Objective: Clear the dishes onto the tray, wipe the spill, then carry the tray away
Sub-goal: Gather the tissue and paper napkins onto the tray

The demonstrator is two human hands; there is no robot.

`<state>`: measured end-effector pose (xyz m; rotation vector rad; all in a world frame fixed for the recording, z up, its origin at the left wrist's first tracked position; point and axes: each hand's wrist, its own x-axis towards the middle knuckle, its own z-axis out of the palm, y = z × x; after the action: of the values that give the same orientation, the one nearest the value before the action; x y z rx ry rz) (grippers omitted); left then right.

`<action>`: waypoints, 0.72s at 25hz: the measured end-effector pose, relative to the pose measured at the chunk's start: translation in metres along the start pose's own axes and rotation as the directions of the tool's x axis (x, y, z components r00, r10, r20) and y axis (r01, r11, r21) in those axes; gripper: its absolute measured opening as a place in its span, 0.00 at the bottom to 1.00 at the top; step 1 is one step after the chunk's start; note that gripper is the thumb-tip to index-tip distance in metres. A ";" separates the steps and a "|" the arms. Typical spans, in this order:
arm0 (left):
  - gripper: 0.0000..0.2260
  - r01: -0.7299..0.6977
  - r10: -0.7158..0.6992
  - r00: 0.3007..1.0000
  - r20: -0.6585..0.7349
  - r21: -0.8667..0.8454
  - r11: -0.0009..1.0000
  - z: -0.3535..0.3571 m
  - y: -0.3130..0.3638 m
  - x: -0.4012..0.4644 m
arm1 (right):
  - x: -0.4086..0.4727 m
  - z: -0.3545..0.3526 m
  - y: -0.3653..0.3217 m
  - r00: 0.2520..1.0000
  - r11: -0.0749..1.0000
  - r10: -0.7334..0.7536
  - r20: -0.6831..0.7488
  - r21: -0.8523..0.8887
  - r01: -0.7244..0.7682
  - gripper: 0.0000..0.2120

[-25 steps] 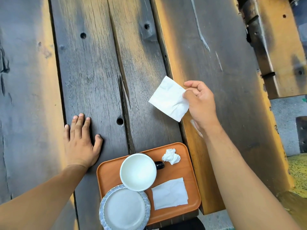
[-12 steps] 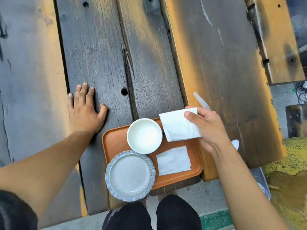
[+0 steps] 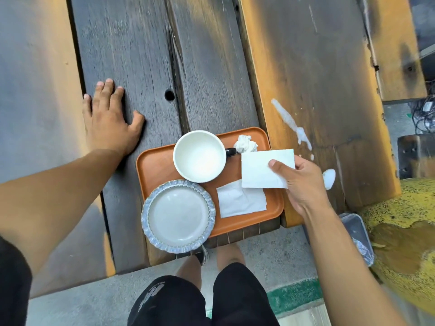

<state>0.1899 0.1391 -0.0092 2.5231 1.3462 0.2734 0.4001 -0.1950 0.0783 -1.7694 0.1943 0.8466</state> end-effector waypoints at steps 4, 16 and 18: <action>0.31 -0.006 0.006 1.000 -0.006 0.005 1.000 0.000 0.001 -0.001 | 0.003 -0.007 0.007 0.995 0.992 -0.060 -0.077 -0.112 0.051 0.07; 0.30 -0.010 0.010 1.000 -0.023 0.012 1.000 0.000 0.001 0.000 | -0.028 -0.009 0.014 0.990 0.955 -0.120 0.070 -0.263 0.134 0.04; 0.30 -0.014 0.014 0.999 -0.028 0.018 1.000 0.000 0.001 -0.002 | -0.040 -0.002 0.022 0.990 0.950 -0.071 0.125 -0.294 0.106 0.04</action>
<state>0.1894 0.1368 -0.0094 2.5532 1.3474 0.3029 0.3601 -0.2161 0.0865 -1.9884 -0.0942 0.9460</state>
